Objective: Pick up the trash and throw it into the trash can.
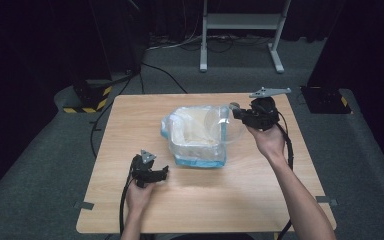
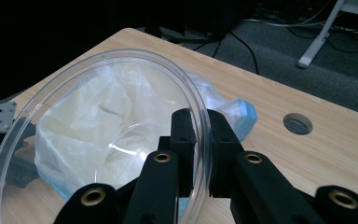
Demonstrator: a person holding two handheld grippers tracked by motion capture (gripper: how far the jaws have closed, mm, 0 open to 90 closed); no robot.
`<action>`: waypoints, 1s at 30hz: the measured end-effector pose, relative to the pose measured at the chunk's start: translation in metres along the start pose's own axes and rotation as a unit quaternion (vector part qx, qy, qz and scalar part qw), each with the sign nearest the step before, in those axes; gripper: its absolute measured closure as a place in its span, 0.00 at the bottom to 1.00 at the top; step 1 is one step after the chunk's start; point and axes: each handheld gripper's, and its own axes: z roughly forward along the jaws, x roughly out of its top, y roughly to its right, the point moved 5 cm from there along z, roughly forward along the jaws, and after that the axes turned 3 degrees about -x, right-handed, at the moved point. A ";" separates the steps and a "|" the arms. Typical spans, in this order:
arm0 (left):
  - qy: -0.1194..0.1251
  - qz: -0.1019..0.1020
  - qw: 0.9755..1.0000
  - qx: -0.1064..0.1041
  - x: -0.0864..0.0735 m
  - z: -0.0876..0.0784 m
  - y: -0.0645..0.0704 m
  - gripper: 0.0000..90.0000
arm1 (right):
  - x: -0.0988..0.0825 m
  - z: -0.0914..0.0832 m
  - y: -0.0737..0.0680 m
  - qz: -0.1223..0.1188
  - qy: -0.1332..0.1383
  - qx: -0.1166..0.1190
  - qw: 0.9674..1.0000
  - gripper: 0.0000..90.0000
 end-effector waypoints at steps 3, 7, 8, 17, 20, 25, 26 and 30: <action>-0.001 0.000 1.000 0.000 0.000 0.000 0.000 0.22 | 0.005 0.009 -0.004 -0.002 -0.008 0.002 1.000 0.92; -0.001 0.000 1.000 0.000 0.000 0.000 0.000 0.21 | 0.012 0.020 -0.010 -0.009 -0.013 0.003 1.000 0.92; 0.000 0.000 1.000 0.001 0.000 0.000 0.000 0.21 | 0.013 0.023 -0.011 -0.011 -0.014 0.003 1.000 0.92; -0.001 0.000 1.000 0.000 0.000 0.000 0.000 0.21 | 0.018 0.048 -0.021 -0.011 -0.029 0.006 0.999 0.92; -0.001 0.000 1.000 0.000 0.000 0.000 0.000 0.21 | 0.019 0.054 -0.024 -0.011 -0.032 0.005 0.999 0.92; 0.000 0.000 1.000 0.000 0.000 0.000 0.000 0.22 | 0.019 0.065 -0.026 -0.009 -0.042 0.003 0.999 0.92; 0.000 0.000 1.000 0.000 0.000 0.000 0.000 0.22 | 0.018 0.068 -0.026 -0.009 -0.044 0.001 0.999 0.92; 0.000 0.000 1.000 0.000 0.000 0.000 0.000 0.21 | 0.016 0.075 -0.027 -0.008 -0.051 -0.001 0.999 0.92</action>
